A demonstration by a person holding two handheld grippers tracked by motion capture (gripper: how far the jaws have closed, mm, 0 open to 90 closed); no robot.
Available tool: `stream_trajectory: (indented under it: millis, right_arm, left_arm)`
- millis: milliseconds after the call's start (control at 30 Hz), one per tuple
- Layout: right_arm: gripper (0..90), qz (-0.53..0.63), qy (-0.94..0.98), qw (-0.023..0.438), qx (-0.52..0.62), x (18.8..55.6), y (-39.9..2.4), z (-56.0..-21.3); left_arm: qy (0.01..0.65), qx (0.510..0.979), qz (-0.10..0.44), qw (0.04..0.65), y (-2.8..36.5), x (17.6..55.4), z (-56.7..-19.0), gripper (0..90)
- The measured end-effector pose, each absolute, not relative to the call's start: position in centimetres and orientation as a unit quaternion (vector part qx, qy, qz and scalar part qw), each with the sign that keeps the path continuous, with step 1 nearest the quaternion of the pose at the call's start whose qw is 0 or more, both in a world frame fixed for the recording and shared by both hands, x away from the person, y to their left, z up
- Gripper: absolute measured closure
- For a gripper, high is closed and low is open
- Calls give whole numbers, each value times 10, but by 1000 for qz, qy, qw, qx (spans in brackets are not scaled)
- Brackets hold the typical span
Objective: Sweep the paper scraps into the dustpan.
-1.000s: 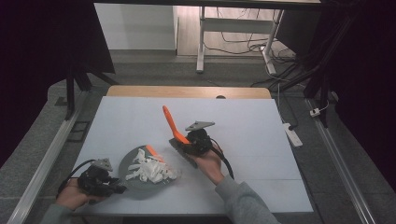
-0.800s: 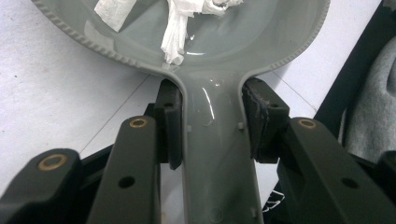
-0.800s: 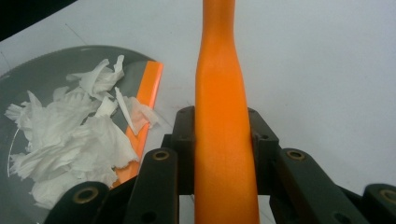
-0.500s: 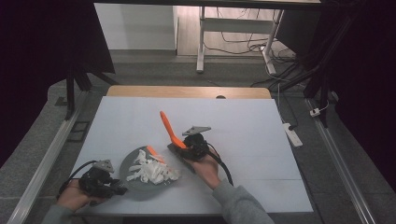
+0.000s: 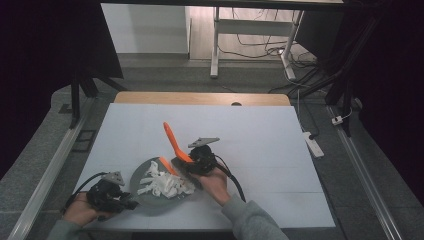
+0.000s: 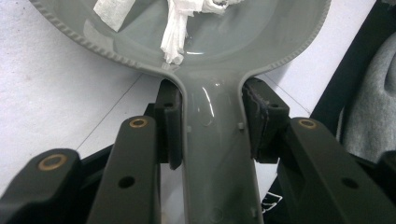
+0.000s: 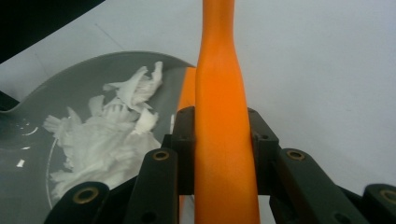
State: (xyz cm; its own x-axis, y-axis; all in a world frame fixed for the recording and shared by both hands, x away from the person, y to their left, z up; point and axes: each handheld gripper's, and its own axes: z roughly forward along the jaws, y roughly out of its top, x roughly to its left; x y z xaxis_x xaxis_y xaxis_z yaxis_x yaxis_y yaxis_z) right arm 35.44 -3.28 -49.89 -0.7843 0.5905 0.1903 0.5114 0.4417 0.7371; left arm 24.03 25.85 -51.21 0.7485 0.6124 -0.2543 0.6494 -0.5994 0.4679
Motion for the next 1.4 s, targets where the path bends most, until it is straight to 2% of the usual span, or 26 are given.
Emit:
stream_trajectory:
  millis: [533, 933, 1133, 1400]
  right_arm:
    - [697, 446, 856, 14, 259, 330, 29, -486]
    - [697, 483, 826, 62, 285, 352, -8, -451]
    - [697, 461, 831, 79, 301, 366, -18, -459]
    - [696, 409, 850, 97, 319, 392, -7, -489]
  left_arm:
    - [352, 894, -36, 276, 256, 241, -513, 615]
    - [352, 893, -38, 276, 257, 241, -514, 616]
    - [352, 894, -38, 275, 257, 242, -514, 616]
    - [354, 892, -40, 278, 258, 242, -514, 617]
